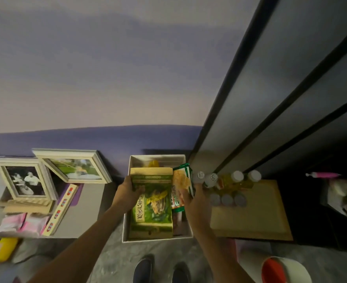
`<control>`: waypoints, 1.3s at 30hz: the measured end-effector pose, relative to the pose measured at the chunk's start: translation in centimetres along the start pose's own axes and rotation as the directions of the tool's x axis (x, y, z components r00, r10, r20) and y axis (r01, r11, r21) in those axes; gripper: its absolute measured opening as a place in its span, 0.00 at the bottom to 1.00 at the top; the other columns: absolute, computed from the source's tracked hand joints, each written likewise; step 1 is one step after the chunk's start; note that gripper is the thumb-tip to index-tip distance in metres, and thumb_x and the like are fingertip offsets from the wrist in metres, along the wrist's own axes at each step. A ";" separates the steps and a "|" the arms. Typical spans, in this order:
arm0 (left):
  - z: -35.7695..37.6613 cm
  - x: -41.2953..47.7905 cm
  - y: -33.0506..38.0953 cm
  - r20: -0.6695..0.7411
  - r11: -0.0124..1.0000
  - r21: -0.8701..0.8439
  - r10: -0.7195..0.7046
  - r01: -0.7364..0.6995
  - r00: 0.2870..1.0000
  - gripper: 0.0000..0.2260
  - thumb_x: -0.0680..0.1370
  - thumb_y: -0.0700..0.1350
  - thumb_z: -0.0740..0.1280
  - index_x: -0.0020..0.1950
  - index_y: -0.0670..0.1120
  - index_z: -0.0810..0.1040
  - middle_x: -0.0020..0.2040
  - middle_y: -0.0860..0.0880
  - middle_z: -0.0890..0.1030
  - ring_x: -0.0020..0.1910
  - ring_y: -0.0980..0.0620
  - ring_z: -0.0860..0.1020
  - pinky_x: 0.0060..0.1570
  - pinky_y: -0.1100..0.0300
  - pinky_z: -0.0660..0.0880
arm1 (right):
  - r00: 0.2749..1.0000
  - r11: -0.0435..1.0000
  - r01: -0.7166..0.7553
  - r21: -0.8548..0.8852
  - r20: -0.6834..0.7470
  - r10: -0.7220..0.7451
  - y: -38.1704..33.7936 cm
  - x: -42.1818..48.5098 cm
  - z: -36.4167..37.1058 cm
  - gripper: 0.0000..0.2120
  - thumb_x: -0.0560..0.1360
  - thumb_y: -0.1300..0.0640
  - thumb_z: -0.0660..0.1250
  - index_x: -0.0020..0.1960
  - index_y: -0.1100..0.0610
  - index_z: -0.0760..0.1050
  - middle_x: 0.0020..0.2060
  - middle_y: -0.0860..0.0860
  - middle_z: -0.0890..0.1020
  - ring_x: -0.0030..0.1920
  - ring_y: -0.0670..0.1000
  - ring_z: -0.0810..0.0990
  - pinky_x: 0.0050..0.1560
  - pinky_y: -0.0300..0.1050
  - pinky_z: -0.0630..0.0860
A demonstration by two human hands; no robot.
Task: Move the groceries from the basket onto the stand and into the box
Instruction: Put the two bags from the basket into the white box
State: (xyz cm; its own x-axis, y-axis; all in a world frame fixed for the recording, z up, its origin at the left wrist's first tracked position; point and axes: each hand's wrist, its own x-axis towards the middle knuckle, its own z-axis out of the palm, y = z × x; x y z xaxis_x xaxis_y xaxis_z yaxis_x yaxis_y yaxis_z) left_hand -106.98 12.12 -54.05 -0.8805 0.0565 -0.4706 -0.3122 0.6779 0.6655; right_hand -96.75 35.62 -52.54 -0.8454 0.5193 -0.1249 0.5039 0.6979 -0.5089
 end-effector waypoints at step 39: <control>-29.6 -29.4 8.6 -0.561 0.840 0.497 0.503 -0.219 0.657 0.45 0.76 0.77 0.53 0.85 0.50 0.56 0.84 0.47 0.60 0.82 0.45 0.60 0.79 0.37 0.57 | 0.804 0.789 0.578 -0.211 -0.024 -0.595 -26.1 -10.8 -28.8 0.45 0.80 0.30 0.60 0.84 0.60 0.56 0.84 0.59 0.60 0.82 0.62 0.61 0.80 0.58 0.61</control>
State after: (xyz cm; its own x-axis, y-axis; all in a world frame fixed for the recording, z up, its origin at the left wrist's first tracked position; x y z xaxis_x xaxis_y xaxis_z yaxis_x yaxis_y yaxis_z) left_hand -94.30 -5.39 -17.32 -0.9360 -0.0325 0.3504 0.1082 0.9209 0.3744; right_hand -95.67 26.01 -13.43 -0.9748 0.0140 0.2227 -0.0535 0.9542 -0.2942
